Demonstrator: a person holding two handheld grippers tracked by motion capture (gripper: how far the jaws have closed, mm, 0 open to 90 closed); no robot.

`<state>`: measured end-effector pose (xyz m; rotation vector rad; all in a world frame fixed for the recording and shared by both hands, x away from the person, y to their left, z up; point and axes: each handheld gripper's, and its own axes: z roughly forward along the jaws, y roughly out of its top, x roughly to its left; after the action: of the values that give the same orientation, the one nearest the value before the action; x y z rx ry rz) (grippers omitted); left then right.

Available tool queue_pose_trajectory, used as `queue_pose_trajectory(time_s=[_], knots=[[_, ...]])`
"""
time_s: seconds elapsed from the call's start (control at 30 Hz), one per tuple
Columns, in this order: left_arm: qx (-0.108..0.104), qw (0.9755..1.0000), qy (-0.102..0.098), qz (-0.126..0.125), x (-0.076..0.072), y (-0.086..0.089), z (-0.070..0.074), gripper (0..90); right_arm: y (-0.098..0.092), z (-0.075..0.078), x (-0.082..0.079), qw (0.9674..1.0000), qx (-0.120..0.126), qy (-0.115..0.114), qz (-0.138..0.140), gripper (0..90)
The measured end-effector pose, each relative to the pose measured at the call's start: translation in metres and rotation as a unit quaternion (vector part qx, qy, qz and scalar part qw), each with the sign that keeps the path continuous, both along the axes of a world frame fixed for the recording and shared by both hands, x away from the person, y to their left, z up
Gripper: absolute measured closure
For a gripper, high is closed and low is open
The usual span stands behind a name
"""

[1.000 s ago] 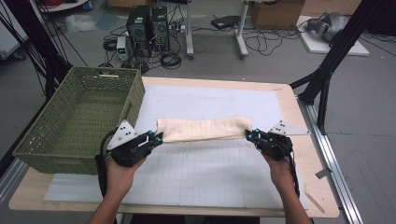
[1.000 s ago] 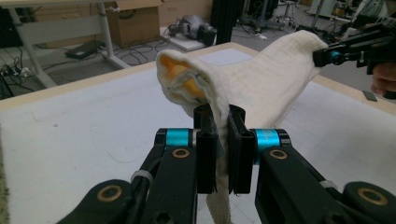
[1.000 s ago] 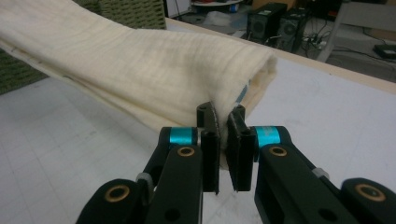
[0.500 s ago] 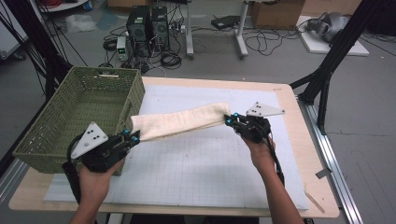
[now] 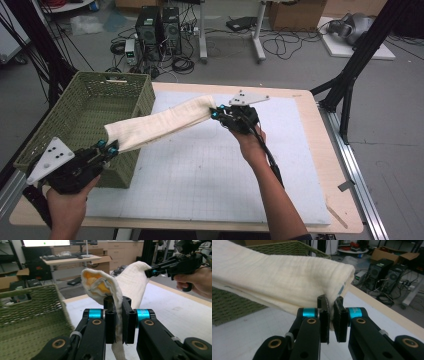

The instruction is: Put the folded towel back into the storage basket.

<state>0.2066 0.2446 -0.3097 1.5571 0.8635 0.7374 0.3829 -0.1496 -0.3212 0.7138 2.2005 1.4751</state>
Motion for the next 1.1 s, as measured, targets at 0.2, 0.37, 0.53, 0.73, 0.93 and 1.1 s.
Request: queue_pose_trajectory(time_s=[0.2, 0.37, 0.53, 0.73, 0.93, 1.1], knots=[[0.002, 0.9998, -0.002, 0.019, -0.008, 0.017, 0.002, 83.6, 0.032, 0.008, 0.014, 0.9998, -0.005, -0.001, 0.017, 84.9], [0.0, 0.9993, -0.004, 0.037, -0.012, 0.03, 0.002, 83.6, 0.057, 0.014, 0.027, 0.9995, -0.009, -0.002, 0.031, 84.9], [0.001, 0.9985, -0.007, 0.055, -0.017, 0.041, 0.001, 83.5, 0.084, 0.016, 0.04, 0.9991, -0.016, 0.002, 0.04, 84.9], [0.004, 0.9973, -0.009, 0.073, -0.023, 0.055, 0.001, 83.5, 0.116, 0.016, 0.052, 0.9982, -0.026, 0.004, 0.054, 84.9], [0.002, 0.996, -0.006, 0.089, -0.028, 0.069, -0.002, 83.5, 0.148, 0.018, 0.062, 0.9971, -0.036, 0.003, 0.067, 84.9], [0.002, 0.9947, -0.008, 0.102, -0.031, 0.08, -0.002, 83.5, 0.172, 0.021, 0.07, 0.9968, -0.033, 0.007, 0.072, 84.9]])
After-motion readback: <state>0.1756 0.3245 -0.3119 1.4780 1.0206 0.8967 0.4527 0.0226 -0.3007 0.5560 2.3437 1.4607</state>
